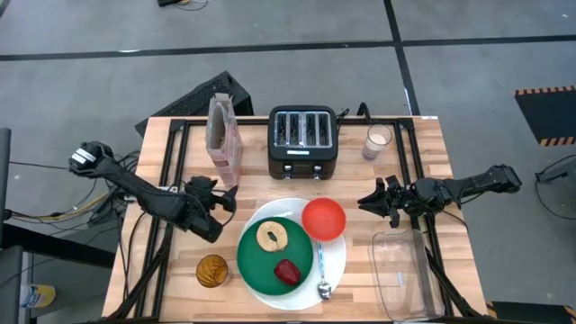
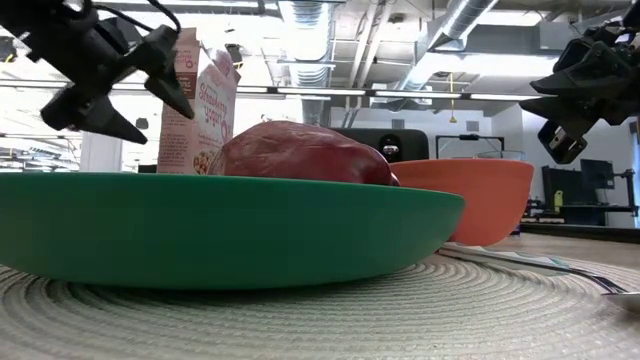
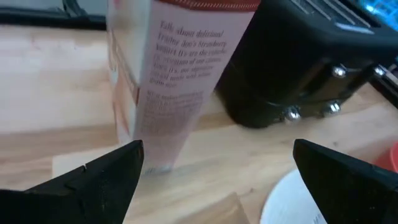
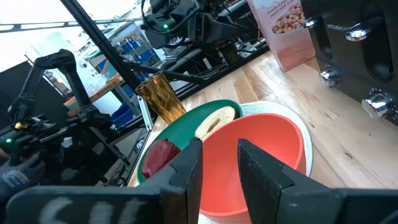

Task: Arrange a breakfast setting
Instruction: Pour the cereal from the cereal box into the orange bowl

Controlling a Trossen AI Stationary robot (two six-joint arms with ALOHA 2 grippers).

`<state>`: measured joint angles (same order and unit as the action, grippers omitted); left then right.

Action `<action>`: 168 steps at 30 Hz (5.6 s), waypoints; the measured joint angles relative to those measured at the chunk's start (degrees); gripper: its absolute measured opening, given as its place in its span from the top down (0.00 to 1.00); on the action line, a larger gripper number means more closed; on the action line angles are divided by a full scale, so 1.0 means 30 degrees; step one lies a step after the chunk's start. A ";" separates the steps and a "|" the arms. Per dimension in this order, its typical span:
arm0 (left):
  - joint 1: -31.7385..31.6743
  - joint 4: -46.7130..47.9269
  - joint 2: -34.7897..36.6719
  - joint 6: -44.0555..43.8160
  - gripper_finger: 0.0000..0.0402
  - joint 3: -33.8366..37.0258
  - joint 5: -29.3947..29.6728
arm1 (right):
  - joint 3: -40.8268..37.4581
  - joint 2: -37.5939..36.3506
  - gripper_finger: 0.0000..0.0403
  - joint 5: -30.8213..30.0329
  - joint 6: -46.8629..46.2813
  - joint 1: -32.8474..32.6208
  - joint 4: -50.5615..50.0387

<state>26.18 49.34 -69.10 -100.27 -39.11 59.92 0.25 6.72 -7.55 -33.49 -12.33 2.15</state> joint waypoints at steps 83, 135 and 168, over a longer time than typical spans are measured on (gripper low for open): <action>-0.7769 -1.2118 -0.9501 0.3340 0.23 0.2521 0.6580 | 0.0000 0.0000 0.69 -0.0003 -0.0010 0.0005 0.0000; -0.8206 -0.8560 0.0891 1.4661 0.51 0.2528 0.1928 | 0.0007 -0.0007 0.69 -0.0007 -0.0003 0.0004 0.0000; -0.8206 -0.7738 1.1125 2.3168 0.51 0.2528 -0.2488 | 0.0004 0.0000 0.69 -0.0004 -0.0006 0.0001 0.0000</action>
<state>1.56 26.13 -35.72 -30.77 -31.53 52.46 0.26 6.72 -7.56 -33.51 -12.33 2.15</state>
